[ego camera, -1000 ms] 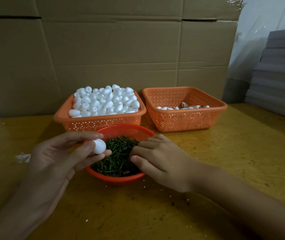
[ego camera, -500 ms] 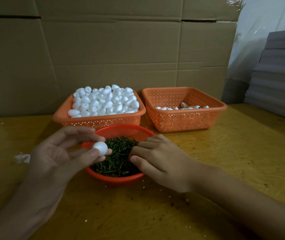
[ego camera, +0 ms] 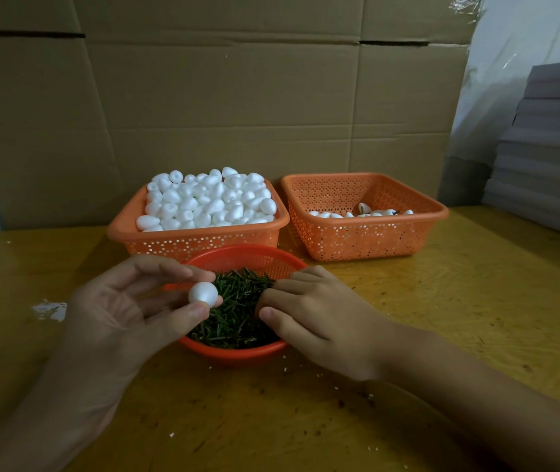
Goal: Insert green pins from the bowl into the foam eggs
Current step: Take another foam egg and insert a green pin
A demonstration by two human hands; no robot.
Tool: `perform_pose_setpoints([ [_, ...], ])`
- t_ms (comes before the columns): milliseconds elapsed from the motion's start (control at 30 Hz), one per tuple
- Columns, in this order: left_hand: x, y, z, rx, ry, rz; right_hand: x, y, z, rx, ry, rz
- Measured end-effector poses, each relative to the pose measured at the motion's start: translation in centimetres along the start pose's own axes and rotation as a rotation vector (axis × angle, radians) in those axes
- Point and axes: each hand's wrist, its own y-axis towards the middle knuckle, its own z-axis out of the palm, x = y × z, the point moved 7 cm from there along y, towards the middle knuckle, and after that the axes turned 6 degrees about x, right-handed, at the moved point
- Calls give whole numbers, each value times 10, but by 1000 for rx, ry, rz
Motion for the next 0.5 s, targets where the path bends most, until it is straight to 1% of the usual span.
perform_pose_setpoints([
  [67, -3, 0, 3, 11, -10, 10, 0, 0, 0, 6, 2, 1],
  [200, -5, -4, 9, -5, -149, 6, 0, 0, 1, 7, -5, -2],
  [500, -13, -5, 13, -12, -148, -6, -1, 1, 2, -4, 11, -6],
])
